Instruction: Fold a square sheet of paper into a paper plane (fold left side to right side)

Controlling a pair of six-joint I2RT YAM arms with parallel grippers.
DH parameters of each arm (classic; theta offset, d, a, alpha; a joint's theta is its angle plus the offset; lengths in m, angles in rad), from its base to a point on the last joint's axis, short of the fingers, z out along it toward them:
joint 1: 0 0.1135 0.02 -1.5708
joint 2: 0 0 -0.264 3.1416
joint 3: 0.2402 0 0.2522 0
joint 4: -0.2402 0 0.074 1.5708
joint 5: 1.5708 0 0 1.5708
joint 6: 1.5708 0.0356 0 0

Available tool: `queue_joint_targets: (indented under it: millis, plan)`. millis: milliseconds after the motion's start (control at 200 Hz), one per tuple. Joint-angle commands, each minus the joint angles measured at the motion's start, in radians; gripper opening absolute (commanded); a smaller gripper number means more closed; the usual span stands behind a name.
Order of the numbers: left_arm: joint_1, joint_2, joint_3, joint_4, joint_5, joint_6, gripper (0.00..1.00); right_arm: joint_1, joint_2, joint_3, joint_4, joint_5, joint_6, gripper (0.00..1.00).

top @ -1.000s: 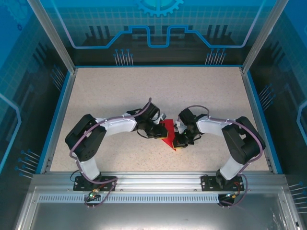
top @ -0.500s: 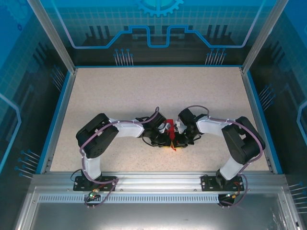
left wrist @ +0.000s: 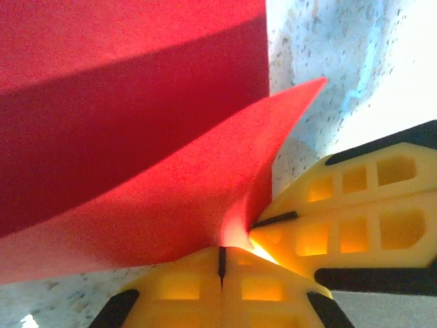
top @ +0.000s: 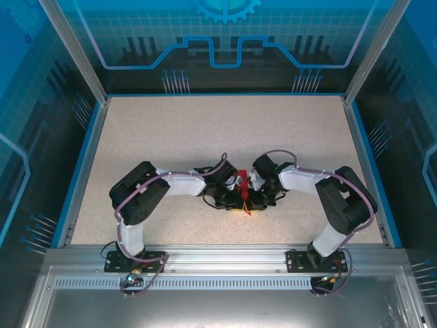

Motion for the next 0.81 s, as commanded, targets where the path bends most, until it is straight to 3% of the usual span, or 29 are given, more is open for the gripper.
queue_joint_targets:
  millis: [0, 405, 800]
  plan:
    - [0.055, 0.017, 0.005, -0.073, -0.111, 0.027, 0.04, 0.002, 0.032, -0.031, -0.106, 0.182, -0.006, 0.00]
    - [0.207, -0.008, -0.019, -0.191, -0.180, 0.172, 0.03, 0.001, 0.025, -0.030, -0.125, 0.197, -0.013, 0.00]
    - [0.331, -0.010, -0.018, -0.201, -0.173, 0.232, 0.03, 0.003, 0.024, -0.024, -0.139, 0.188, -0.025, 0.00]
